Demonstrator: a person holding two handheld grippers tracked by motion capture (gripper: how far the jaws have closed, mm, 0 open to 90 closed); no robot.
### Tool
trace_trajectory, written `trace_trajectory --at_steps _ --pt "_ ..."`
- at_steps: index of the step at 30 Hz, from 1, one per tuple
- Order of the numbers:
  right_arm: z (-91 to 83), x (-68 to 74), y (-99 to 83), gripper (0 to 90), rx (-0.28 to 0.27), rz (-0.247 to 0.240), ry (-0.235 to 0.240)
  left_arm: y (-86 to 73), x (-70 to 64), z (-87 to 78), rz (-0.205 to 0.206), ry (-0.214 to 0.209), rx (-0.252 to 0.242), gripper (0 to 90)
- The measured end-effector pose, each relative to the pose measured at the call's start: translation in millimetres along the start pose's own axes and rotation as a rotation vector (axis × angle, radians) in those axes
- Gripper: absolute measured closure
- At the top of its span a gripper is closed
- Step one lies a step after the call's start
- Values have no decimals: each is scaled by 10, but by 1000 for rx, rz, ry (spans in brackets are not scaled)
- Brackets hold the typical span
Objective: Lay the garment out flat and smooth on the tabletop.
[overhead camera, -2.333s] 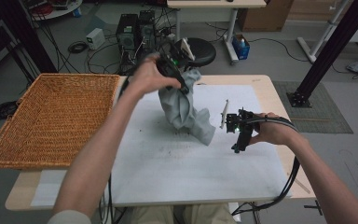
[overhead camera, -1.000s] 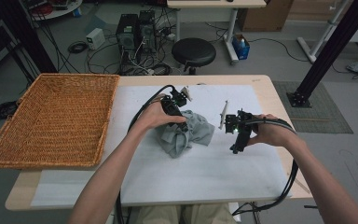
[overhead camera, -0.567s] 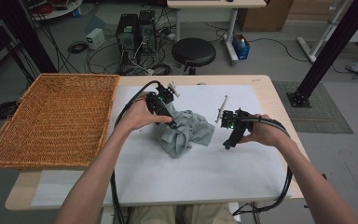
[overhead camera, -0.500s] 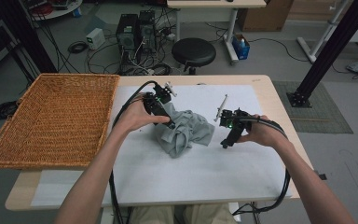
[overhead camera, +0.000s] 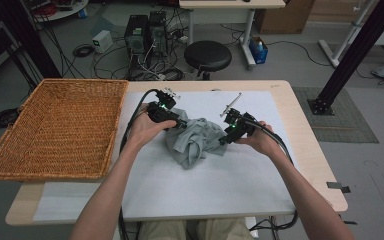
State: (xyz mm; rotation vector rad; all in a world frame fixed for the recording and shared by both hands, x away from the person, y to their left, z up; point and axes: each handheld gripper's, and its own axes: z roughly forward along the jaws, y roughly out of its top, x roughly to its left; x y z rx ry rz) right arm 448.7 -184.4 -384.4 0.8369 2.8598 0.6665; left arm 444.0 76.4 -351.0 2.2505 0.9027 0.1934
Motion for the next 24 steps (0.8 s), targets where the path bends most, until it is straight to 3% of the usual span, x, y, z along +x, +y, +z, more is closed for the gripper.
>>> trace_trajectory --at_steps 3,5,9,11,12,14,15,16,18,21,22,23,24 --pt "106 -4 12 494 -21 17 11 -20 -19 76 12 15 -4 591" --pt "187 9 8 554 -34 32 4 -78 -22 160 8 8 -45 616" --pt "306 38 -55 660 -92 69 14 -231 -20 266 8 7 -73 725" --pt "340 62 -101 763 -101 51 2 -299 -11 251 -9 11 -111 778" --pt "341 83 -150 867 -100 19 3 -326 -7 229 -15 17 -125 798" --pt "330 88 -178 895 -99 16 -9 -386 -14 175 -16 41 -152 806" --pt "306 86 -212 900 -104 10 -26 -428 -24 141 -23 53 -166 809" --pt "235 54 -304 900 -123 38 -61 -477 -34 107 -30 61 -185 810" --pt "194 28 -363 900 -136 53 -83 -591 -62 25 -48 92 -201 811" --pt "99 -69 -541 900 -174 101 -115 -796 -101 -72 -70 123 -181 810" --pt "65 -99 -617 828 -209 129 -110 -864 -110 -98 -82 134 -171 810" --pt "65 -99 -617 828 -209 129 -110 -933 -113 -115 -93 133 -169 810" --pt "69 -85 -622 668 -236 133 -114 -996 -120 -132 -101 138 -163 810"
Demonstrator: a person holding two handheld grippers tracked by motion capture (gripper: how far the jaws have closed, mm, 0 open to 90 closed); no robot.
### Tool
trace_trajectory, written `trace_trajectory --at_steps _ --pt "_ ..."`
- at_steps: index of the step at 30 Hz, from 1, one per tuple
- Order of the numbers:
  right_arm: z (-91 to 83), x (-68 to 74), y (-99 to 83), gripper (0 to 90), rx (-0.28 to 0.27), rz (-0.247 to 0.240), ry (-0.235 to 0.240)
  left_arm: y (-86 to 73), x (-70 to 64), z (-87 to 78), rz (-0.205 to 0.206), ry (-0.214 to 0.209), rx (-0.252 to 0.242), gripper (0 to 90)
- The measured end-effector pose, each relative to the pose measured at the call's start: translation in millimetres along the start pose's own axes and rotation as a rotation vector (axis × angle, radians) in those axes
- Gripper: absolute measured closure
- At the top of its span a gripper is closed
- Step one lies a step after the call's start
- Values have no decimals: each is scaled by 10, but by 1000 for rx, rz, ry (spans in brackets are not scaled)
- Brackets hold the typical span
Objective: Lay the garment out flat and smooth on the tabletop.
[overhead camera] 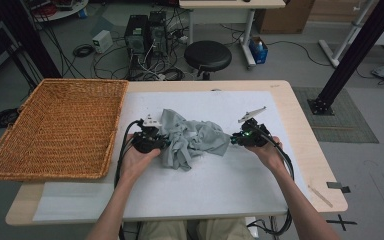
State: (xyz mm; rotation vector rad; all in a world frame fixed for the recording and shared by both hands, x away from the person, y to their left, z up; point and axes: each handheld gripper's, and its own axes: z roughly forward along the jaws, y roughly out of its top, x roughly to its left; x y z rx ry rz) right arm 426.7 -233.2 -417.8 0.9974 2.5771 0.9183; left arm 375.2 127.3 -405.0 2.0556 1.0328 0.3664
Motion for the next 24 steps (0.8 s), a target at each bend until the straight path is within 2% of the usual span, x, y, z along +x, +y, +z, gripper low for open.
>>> trace_trajectory --at_steps 1,2,3,5,7,8,9,10,12,13,14,15,16,17,18,19,20,21,22,24 --pt "0 0 0 668 0 0 0 -56 4 -23 -10 5 5 810" --pt "16 22 15 569 -6 12 -5 -105 6 -44 -15 7 11 810" --pt "39 42 32 551 -12 22 -5 -148 6 -67 -15 9 15 810" --pt "112 92 68 456 -44 23 -9 -212 11 -94 -22 1 6 807" --pt "216 124 103 456 -49 34 -3 -236 11 -115 -18 -6 -5 805" --pt "310 142 114 520 -38 49 23 -233 10 -118 -15 -5 -6 805" --pt "352 153 112 596 -32 39 35 -228 6 -120 -15 -2 -5 805" --pt "344 201 111 843 -44 -16 14 -222 6 -125 -15 -6 -9 803" --pt "318 201 122 870 -45 -18 24 -220 10 -131 -20 -10 -10 803" --pt "272 200 126 876 -46 -23 -1 -221 15 -140 -25 -14 -15 803" --pt "218 173 121 878 -54 -19 -18 -222 21 -149 -28 -18 -21 804" --pt "73 59 85 883 -69 9 -66 -223 22 -160 -29 -17 -24 803" --pt "73 59 85 883 -69 9 -66 -223 18 -171 -30 -18 -28 803" --pt "-11 -21 56 885 -77 17 -91 -222 17 -185 -28 -24 -32 803" --pt "-181 -189 -24 886 -97 52 -149 -218 0 -207 -33 -39 -44 804" --pt "-181 -189 -24 886 -97 52 -149 -218 0 -207 -33 -39 -44 804" --pt "-327 -346 -126 886 -102 105 -188 -214 -30 -213 -34 -55 -51 804" --pt "-327 -346 -126 886 -102 105 -188 -214 -30 -213 -34 -55 -51 804" --pt "-380 -452 -234 885 -72 108 -231 -214 -49 -209 -27 -67 -45 804" --pt "-378 -482 -288 884 -53 117 -220 -218 -101 -179 -9 -83 -22 804"
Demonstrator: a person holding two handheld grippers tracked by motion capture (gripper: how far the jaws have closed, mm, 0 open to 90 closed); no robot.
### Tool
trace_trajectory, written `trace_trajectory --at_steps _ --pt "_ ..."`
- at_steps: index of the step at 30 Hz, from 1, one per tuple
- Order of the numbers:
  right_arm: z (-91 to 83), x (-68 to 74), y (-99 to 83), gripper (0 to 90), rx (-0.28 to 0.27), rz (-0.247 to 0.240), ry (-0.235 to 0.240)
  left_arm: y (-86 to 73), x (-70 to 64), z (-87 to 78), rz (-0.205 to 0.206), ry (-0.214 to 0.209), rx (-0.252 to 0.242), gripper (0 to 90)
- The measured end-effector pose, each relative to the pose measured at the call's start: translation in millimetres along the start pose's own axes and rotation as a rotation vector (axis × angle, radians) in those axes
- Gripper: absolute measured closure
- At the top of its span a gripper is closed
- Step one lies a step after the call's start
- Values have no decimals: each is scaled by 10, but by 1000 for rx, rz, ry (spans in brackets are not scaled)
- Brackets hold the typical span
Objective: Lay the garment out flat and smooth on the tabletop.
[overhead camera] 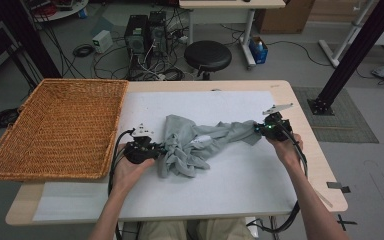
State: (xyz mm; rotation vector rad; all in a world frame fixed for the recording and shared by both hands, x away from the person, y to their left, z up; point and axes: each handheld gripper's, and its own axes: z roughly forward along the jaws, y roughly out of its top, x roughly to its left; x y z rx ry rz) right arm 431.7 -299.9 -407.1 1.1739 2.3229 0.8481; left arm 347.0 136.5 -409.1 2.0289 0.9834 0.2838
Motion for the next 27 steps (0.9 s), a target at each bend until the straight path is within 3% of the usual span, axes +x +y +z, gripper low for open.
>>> trace_trajectory --at_steps 1,3,4,5,6,7,9,11,12,15,17,18,19,21,23,25,26,27 --pt "16 -19 -47 874 19 -3 20 3 -19 19 10 -5 15 801" --pt "18 4 -99 745 42 -13 19 42 -30 13 18 28 22 712" --pt "-19 29 -102 635 20 1 3 83 -17 -15 5 34 2 653" --pt "-67 42 -85 600 -8 32 9 138 2 -53 -11 31 -21 601" --pt "-187 106 -21 555 -83 43 38 279 35 -123 -25 53 -75 546" --pt "-187 106 -21 555 -83 43 38 279 35 -123 -25 53 -75 524" --pt "-286 228 61 529 -156 27 35 441 62 -138 -20 70 -108 511" --pt "-268 433 184 494 -172 -9 78 587 97 -62 -18 74 -112 480" --pt "-268 433 184 494 -172 -9 78 642 124 17 -24 67 -98 480" --pt "-32 610 241 461 -110 -23 137 736 131 325 -10 54 -29 467" --pt "123 652 220 516 -57 -5 176 731 84 546 14 45 26 466" --pt "192 675 196 620 -35 -2 204 714 66 647 27 62 58 465" --pt "233 708 167 719 -19 -30 221 684 56 748 36 93 93 465" --pt "245 798 89 852 0 -112 196 644 74 837 22 96 125 472" --pt "226 798 60 866 -6 -114 193 614 90 891 26 88 153 499" --pt "182 771 -1 872 -16 -124 178 592 86 921 49 67 182 619" --pt "158 747 -33 874 -23 -119 165 590 81 914 70 78 188 693" --pt "131 714 -63 874 -33 -115 155 595 87 885 68 75 176 767"
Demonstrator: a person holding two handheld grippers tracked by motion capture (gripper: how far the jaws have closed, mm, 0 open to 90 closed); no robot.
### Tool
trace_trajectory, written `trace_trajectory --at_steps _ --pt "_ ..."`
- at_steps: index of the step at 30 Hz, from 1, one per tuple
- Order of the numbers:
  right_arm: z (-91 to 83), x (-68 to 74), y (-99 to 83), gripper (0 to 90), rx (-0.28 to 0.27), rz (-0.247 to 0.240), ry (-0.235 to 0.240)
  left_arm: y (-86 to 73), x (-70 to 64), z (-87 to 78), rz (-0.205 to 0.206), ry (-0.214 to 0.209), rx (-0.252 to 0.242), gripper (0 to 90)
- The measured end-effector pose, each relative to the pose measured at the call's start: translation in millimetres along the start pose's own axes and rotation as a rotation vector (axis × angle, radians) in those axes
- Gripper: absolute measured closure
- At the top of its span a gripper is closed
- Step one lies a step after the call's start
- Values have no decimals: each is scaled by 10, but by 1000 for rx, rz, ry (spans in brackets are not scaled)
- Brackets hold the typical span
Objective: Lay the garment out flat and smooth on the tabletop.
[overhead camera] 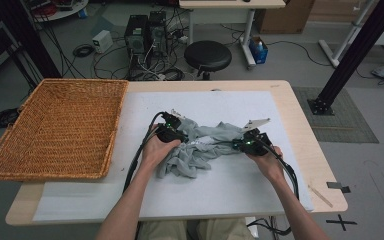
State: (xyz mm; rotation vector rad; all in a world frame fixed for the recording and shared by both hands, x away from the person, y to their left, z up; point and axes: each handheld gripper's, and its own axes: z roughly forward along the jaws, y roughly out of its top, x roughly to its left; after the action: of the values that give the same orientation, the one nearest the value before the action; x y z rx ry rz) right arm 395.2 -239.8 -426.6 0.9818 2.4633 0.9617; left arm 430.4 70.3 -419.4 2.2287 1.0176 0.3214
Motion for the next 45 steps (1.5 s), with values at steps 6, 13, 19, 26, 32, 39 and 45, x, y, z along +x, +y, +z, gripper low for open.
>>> trace_trajectory --at_steps 6,13,19,26,32,39,45 --pt "-364 -226 -249 877 -34 20 -142 11 145 -429 -76 58 -156 825" --pt "-587 -565 -573 873 -13 125 -172 -220 359 -515 -167 121 -109 829" --pt "-543 -445 -483 671 -67 107 -137 -206 273 -575 -190 171 -184 502" --pt "-512 -226 -198 491 -162 92 -81 -115 141 -516 -118 3 -242 432" --pt "-78 -46 -125 554 -53 83 -5 -201 16 -44 -55 -28 -43 411" --pt "-95 105 -288 868 -31 -1 -31 -432 -106 -146 -67 -79 -81 741" --pt "-435 345 -619 869 -42 -27 29 -727 -447 -398 -26 -183 -80 797"
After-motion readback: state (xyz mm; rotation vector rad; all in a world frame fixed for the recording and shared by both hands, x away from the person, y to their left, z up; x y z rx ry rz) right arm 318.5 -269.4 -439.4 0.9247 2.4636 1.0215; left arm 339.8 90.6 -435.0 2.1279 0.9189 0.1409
